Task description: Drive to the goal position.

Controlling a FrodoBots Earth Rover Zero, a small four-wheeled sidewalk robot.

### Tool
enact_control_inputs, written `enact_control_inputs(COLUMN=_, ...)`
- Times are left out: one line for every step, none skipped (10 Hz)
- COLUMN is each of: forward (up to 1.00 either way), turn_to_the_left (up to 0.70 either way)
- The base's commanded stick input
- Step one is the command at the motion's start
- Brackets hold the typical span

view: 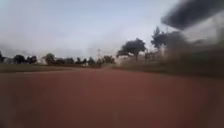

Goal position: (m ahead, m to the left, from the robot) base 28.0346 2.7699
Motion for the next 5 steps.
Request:
enact_control_inputs(forward=0.70, turn_to_the_left=-0.30)
enact_control_inputs(forward=0.70, turn_to_the_left=-0.31)
enact_control_inputs(forward=0.70, turn_to_the_left=-0.31)
enact_control_inputs(forward=0.70, turn_to_the_left=-0.31)
enact_control_inputs(forward=0.70, turn_to_the_left=-0.31)
